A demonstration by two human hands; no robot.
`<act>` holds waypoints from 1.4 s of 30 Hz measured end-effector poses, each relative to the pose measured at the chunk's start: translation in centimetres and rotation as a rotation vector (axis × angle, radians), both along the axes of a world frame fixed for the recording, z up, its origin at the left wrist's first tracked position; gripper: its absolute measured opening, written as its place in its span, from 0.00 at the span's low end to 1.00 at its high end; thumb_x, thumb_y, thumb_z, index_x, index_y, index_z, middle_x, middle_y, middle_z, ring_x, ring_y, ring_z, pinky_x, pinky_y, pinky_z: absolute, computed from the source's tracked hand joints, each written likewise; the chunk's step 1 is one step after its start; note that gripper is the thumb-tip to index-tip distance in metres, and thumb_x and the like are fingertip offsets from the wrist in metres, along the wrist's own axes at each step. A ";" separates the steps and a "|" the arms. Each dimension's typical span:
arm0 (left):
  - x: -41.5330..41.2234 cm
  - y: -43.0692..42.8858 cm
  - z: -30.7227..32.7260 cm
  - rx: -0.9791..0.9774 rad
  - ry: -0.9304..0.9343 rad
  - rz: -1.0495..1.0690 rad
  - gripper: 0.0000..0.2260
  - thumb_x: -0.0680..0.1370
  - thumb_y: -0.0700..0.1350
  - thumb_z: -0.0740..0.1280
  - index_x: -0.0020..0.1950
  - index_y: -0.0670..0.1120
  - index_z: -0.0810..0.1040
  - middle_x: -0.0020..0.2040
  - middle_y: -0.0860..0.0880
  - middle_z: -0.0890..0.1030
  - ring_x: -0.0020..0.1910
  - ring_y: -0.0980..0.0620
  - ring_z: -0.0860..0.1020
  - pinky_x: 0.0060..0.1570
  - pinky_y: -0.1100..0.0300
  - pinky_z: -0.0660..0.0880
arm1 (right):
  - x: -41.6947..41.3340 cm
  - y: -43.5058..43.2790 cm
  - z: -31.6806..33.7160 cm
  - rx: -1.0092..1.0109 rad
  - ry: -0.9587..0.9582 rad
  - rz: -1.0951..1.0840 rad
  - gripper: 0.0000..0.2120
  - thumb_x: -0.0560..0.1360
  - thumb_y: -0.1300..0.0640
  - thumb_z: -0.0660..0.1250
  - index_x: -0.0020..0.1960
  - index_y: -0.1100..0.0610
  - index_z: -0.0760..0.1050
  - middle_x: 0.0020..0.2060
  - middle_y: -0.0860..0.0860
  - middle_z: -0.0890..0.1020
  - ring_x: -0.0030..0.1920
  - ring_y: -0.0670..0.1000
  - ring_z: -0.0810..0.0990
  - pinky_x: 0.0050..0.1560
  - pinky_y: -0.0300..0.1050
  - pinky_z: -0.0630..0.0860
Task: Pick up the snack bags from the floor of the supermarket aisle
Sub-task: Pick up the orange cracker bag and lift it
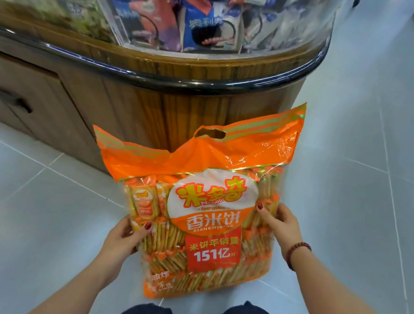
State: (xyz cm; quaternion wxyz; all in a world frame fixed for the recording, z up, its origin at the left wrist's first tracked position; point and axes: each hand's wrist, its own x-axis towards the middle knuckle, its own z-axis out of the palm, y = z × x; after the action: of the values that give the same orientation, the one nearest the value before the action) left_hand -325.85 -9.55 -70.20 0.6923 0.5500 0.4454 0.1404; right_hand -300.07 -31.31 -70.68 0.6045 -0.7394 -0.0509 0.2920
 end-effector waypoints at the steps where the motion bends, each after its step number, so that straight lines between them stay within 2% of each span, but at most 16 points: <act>1: 0.0 -0.3 0.5 -0.004 0.006 -0.007 0.12 0.75 0.44 0.69 0.57 0.53 0.76 0.55 0.48 0.82 0.54 0.48 0.80 0.49 0.51 0.77 | -0.3 -0.4 0.4 0.002 0.005 -0.013 0.13 0.72 0.55 0.72 0.54 0.57 0.77 0.48 0.52 0.83 0.49 0.50 0.82 0.46 0.42 0.78; 5: -0.1 -1.8 5.0 -0.006 0.054 -0.059 0.21 0.67 0.50 0.72 0.59 0.53 0.76 0.56 0.48 0.81 0.56 0.48 0.79 0.56 0.46 0.75 | -1.8 -3.0 3.3 -0.015 0.057 -0.086 0.09 0.73 0.57 0.72 0.51 0.58 0.79 0.44 0.52 0.83 0.46 0.49 0.81 0.44 0.41 0.79; 10: -0.3 -4.3 12.4 -0.062 0.095 -0.194 0.17 0.71 0.49 0.73 0.59 0.54 0.76 0.56 0.50 0.82 0.55 0.49 0.80 0.52 0.51 0.77 | -3.6 -7.9 10.2 -0.091 0.103 -0.155 0.07 0.73 0.58 0.71 0.49 0.59 0.80 0.42 0.52 0.83 0.43 0.50 0.81 0.37 0.33 0.77; 13: 0.0 -6.2 17.9 -0.090 0.126 -0.279 0.27 0.63 0.58 0.76 0.60 0.55 0.76 0.55 0.52 0.83 0.55 0.50 0.80 0.53 0.49 0.77 | -4.3 -11.4 15.7 -0.155 0.123 -0.218 0.08 0.72 0.56 0.73 0.45 0.60 0.79 0.40 0.53 0.82 0.42 0.51 0.79 0.43 0.42 0.78; 15: 0.8 -7.7 21.6 -0.086 0.126 -0.322 0.21 0.69 0.53 0.76 0.60 0.54 0.77 0.54 0.51 0.83 0.53 0.50 0.81 0.51 0.50 0.78 | -4.7 -13.6 20.0 -0.179 0.131 -0.262 0.10 0.71 0.55 0.73 0.43 0.62 0.78 0.40 0.55 0.81 0.42 0.52 0.78 0.47 0.50 0.77; 18: 2.8 -9.9 27.6 -0.088 0.113 -0.363 0.11 0.77 0.41 0.68 0.58 0.51 0.77 0.51 0.49 0.83 0.48 0.50 0.81 0.44 0.57 0.78 | -4.5 -16.6 27.5 -0.169 0.113 -0.342 0.06 0.72 0.58 0.72 0.43 0.61 0.79 0.38 0.55 0.79 0.39 0.51 0.76 0.43 0.49 0.75; 20: 4.6 -11.0 32.4 -0.087 0.103 -0.410 0.10 0.77 0.42 0.66 0.58 0.50 0.77 0.51 0.49 0.83 0.49 0.51 0.82 0.44 0.57 0.78 | -3.9 -18.3 32.9 -0.178 0.090 -0.378 0.07 0.72 0.57 0.72 0.46 0.61 0.79 0.39 0.55 0.80 0.40 0.51 0.77 0.45 0.48 0.76; 23: 8.3 -12.1 39.5 -0.055 0.059 -0.474 0.09 0.78 0.42 0.66 0.56 0.51 0.77 0.49 0.51 0.85 0.47 0.53 0.83 0.42 0.59 0.78 | -2.1 -20.7 40.5 -0.165 0.061 -0.415 0.03 0.72 0.54 0.72 0.44 0.53 0.80 0.43 0.55 0.82 0.44 0.53 0.80 0.50 0.50 0.78; 27: 14.2 -13.8 49.1 -0.009 -0.051 -0.514 0.09 0.78 0.38 0.65 0.55 0.49 0.78 0.42 0.53 0.85 0.37 0.58 0.82 0.33 0.65 0.77 | 1.5 -23.3 50.2 -0.143 -0.016 -0.468 0.04 0.72 0.52 0.72 0.43 0.51 0.79 0.40 0.51 0.83 0.41 0.50 0.81 0.46 0.47 0.81; 29: 17.1 -14.8 53.9 0.006 -0.134 -0.501 0.10 0.77 0.39 0.66 0.58 0.45 0.77 0.39 0.54 0.85 0.33 0.60 0.81 0.29 0.68 0.75 | 3.5 -24.3 55.4 -0.148 -0.081 -0.479 0.07 0.72 0.50 0.72 0.39 0.51 0.77 0.31 0.45 0.80 0.33 0.44 0.78 0.33 0.36 0.76; 31: 20.1 -15.8 59.0 0.031 -0.221 -0.491 0.14 0.74 0.46 0.71 0.58 0.43 0.76 0.39 0.53 0.84 0.32 0.60 0.81 0.28 0.70 0.74 | 5.9 -25.2 60.5 -0.128 -0.151 -0.504 0.13 0.72 0.50 0.72 0.32 0.51 0.73 0.23 0.42 0.75 0.27 0.42 0.74 0.28 0.35 0.71; 32: 21.6 -16.3 61.6 0.044 -0.255 -0.489 0.14 0.73 0.48 0.72 0.55 0.43 0.76 0.38 0.53 0.84 0.32 0.60 0.81 0.28 0.70 0.74 | 7.1 -25.6 63.0 -0.124 -0.172 -0.514 0.14 0.71 0.48 0.73 0.32 0.53 0.74 0.23 0.43 0.75 0.27 0.44 0.75 0.29 0.39 0.73; 34: 24.4 -16.9 66.3 0.086 -0.318 -0.493 0.03 0.77 0.44 0.67 0.47 0.45 0.75 0.33 0.54 0.82 0.28 0.62 0.79 0.24 0.70 0.72 | 9.6 -26.3 67.5 -0.129 -0.238 -0.525 0.15 0.69 0.44 0.74 0.35 0.57 0.79 0.27 0.48 0.78 0.30 0.49 0.76 0.34 0.44 0.75; 36: 27.3 -17.3 71.0 0.123 -0.376 -0.463 0.04 0.79 0.42 0.64 0.44 0.46 0.75 0.30 0.55 0.81 0.28 0.62 0.79 0.23 0.70 0.71 | 12.1 -26.7 72.1 -0.103 -0.293 -0.535 0.17 0.67 0.42 0.75 0.39 0.58 0.82 0.31 0.50 0.82 0.34 0.51 0.80 0.38 0.45 0.78; 39: 31.5 -17.2 77.0 0.178 -0.447 -0.444 0.02 0.78 0.44 0.66 0.48 0.48 0.78 0.36 0.56 0.84 0.37 0.59 0.81 0.29 0.68 0.75 | 15.9 -26.8 78.3 -0.055 -0.383 -0.572 0.19 0.65 0.42 0.76 0.41 0.59 0.83 0.39 0.54 0.86 0.43 0.55 0.85 0.48 0.54 0.82; 42: 36.0 -17.0 81.8 0.239 -0.519 -0.436 0.03 0.78 0.44 0.65 0.45 0.48 0.77 0.31 0.58 0.82 0.29 0.63 0.79 0.27 0.68 0.73 | 20.2 -26.5 82.8 0.005 -0.463 -0.583 0.23 0.62 0.39 0.76 0.42 0.59 0.83 0.41 0.56 0.86 0.44 0.57 0.84 0.50 0.59 0.81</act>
State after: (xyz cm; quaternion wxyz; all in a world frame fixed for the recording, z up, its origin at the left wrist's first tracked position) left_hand -289.80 -26.58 11.59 0.7268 0.6553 0.1071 0.1756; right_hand -279.88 -57.77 12.15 0.6366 -0.7678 0.0257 -0.0679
